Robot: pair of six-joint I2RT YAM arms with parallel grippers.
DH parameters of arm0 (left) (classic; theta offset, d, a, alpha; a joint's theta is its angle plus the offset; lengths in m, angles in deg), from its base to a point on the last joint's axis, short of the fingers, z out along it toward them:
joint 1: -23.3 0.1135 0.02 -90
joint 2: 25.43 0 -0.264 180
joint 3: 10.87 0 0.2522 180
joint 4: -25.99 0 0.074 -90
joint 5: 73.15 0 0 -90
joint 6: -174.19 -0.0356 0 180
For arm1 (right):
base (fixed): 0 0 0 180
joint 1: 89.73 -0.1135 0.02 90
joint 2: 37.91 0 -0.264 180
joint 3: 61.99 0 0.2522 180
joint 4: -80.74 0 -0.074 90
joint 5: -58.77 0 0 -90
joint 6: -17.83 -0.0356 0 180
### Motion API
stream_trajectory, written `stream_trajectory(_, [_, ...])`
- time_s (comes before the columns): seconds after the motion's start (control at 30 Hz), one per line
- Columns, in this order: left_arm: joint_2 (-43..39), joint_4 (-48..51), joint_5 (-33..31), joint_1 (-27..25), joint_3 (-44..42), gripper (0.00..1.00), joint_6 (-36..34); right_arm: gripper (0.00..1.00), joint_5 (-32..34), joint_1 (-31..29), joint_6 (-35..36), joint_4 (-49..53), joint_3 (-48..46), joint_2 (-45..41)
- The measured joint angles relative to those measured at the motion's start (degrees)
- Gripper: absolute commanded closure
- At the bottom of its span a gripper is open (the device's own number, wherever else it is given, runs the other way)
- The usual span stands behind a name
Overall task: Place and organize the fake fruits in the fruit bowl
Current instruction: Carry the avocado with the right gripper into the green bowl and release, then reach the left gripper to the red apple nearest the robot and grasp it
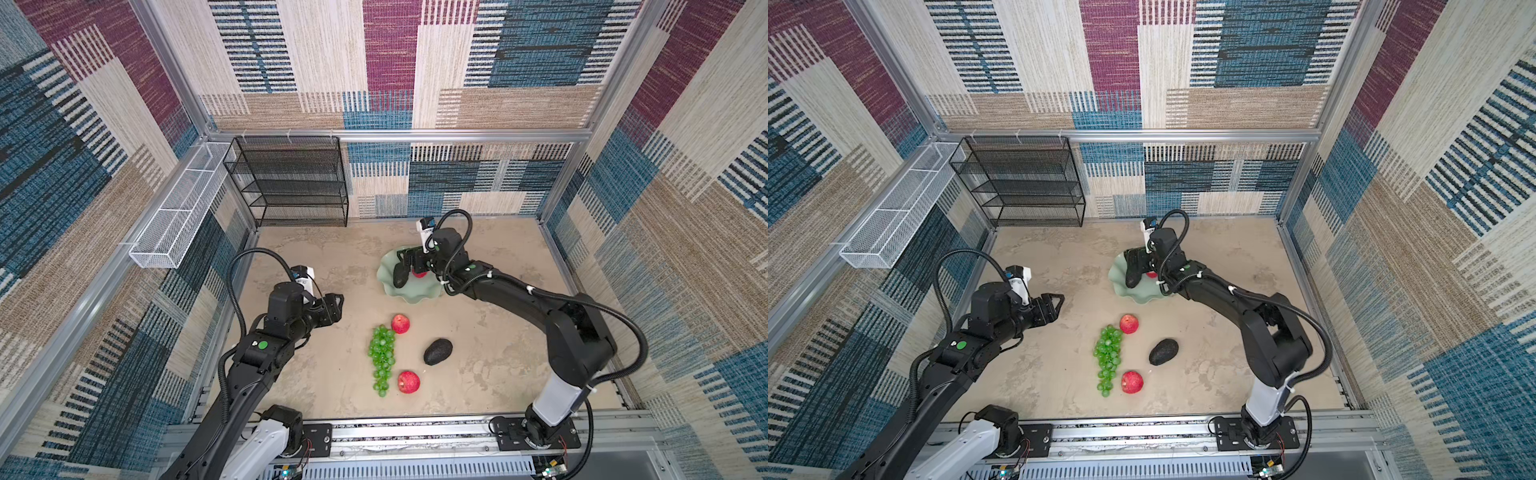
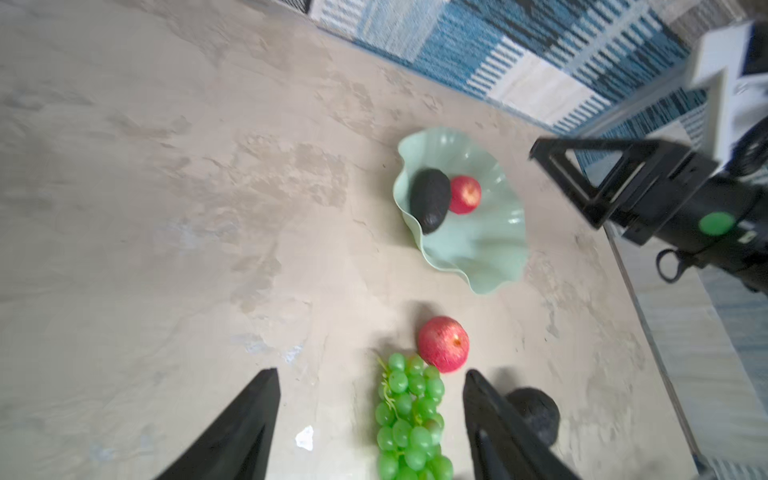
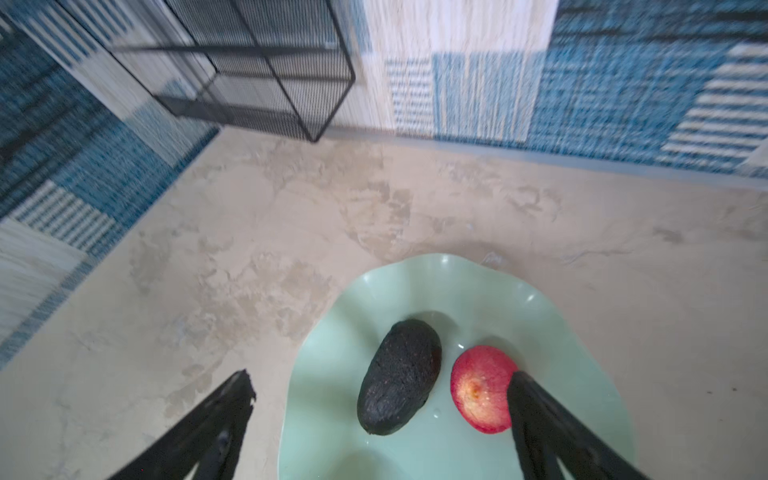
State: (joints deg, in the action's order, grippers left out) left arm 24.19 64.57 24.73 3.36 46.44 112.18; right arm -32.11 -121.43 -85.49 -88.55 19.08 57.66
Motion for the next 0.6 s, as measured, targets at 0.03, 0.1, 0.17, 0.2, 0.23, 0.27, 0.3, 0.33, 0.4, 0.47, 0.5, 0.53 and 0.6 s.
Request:
stream_trajectory(0.03, [1.33, -0.02, 0.33, -2.51, 0.00, 0.27, 0.17, 0.00, 0.00, 0.35, -0.39, -1.01, -2.45, -2.05])
stream_trajectory(0.1, [4.11, -0.09, 1.60, -7.50, -0.17, 0.27, 0.44, 0.00, 0.48, 0.94, -1.36, -3.23, -7.61, -5.99])
stream_trajectory(0.17, [6.80, -0.17, 1.73, -12.61, -0.50, 0.28, 0.98, 0.00, 0.44, 1.81, -2.51, -5.46, -12.72, -9.73])
stream_trajectory(0.2, [7.82, -0.17, 1.68, -14.73, -0.55, 0.27, 1.31, 0.00, 0.09, 2.23, -3.06, -6.36, -14.67, -11.04])
stream_trajectory(0.23, [8.90, -0.20, 1.40, -17.40, -0.57, 0.27, 1.90, 0.00, -0.04, 2.89, -3.61, -7.37, -16.76, -12.46])
stream_trajectory(0.27, [9.75, -0.24, 1.31, -19.76, -0.57, 0.27, 2.01, 0.00, 0.00, 3.63, -4.42, -8.00, -18.49, -13.62])
stream_trajectory(0.3, [10.43, -0.26, 1.25, -21.70, -0.57, 0.27, 2.25, 0.00, 0.00, 4.24, -4.70, -8.55, -19.76, -14.40])
stream_trajectory(0.33, [11.37, -0.24, 0.92, -24.26, -0.37, 0.27, 2.58, 0.00, 0.09, 5.07, -5.14, -8.98, -21.05, -15.17])
stream_trajectory(0.4, [13.22, -0.35, -0.28, -28.20, 0.31, 0.27, 3.41, 0.00, 0.50, 6.43, -5.99, -9.66, -22.95, -16.31])
stream_trajectory(0.47, [15.43, -0.46, -1.66, -31.91, 1.14, 0.27, 3.78, 0.00, 0.46, 7.69, -6.67, -10.32, -24.44, -17.25])
stream_trajectory(0.5, [16.48, -0.44, -2.08, -33.27, 1.49, 0.27, 4.00, 0.00, 0.46, 8.20, -6.99, -10.69, -24.90, -17.55])
stream_trajectory(0.53, [17.86, -0.28, -2.54, -34.77, 1.95, 0.27, 4.26, 0.00, 0.44, 8.66, -7.26, -10.84, -25.18, -17.84])
stream_trajectory(0.6, [20.22, 0.13, -3.30, -37.11, 2.91, 0.27, 4.63, 0.00, 0.39, 9.20, -7.61, -11.21, -25.46, -18.08])
